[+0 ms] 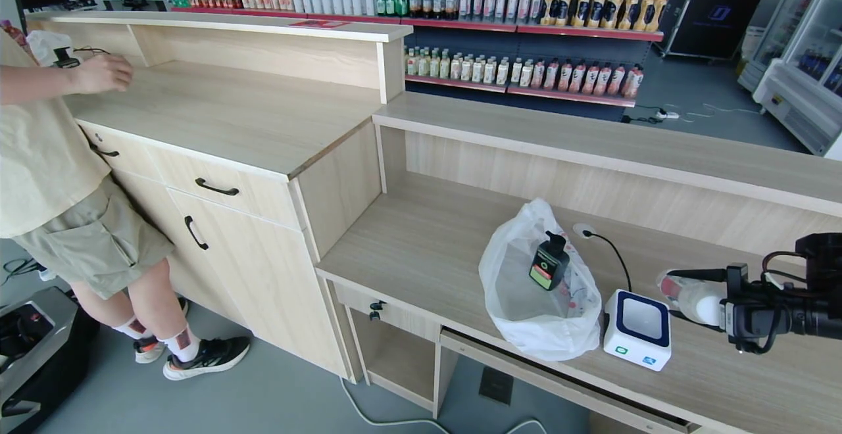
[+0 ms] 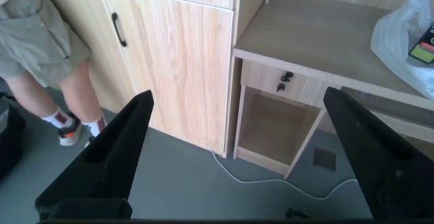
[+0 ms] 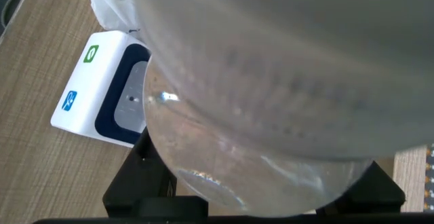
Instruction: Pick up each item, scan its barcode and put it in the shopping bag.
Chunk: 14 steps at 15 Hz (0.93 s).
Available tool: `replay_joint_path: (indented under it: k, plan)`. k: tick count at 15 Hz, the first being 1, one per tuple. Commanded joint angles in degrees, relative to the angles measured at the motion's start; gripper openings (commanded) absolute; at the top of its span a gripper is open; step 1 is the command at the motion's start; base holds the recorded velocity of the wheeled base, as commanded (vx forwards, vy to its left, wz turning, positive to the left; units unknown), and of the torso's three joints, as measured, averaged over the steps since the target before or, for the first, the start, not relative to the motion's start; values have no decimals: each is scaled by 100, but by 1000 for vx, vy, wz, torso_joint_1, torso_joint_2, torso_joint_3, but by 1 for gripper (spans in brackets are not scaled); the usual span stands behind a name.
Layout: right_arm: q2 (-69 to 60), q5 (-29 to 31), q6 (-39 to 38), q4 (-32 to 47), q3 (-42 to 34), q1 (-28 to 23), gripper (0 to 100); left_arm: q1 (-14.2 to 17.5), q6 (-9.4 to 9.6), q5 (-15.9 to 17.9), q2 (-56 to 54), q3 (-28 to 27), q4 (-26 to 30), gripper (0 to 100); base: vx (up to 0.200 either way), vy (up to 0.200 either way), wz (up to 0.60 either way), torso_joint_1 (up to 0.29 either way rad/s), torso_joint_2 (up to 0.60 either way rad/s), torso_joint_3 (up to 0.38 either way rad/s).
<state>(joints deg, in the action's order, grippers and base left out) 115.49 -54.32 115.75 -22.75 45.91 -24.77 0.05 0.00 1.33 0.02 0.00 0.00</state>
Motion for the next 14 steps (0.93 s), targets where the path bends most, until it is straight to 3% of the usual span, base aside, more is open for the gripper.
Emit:
replay_joint_path:
  k: [1,14]
  plan:
    - [-80,-8,0,7,-29,-1,0,4,0,-1,6,0,0,100,0,0,0,0,0,0]
    - [-80,9,97,25,-240,-45,0,4,0,-1,6,0,0,100,0,0,0,0,0,0]
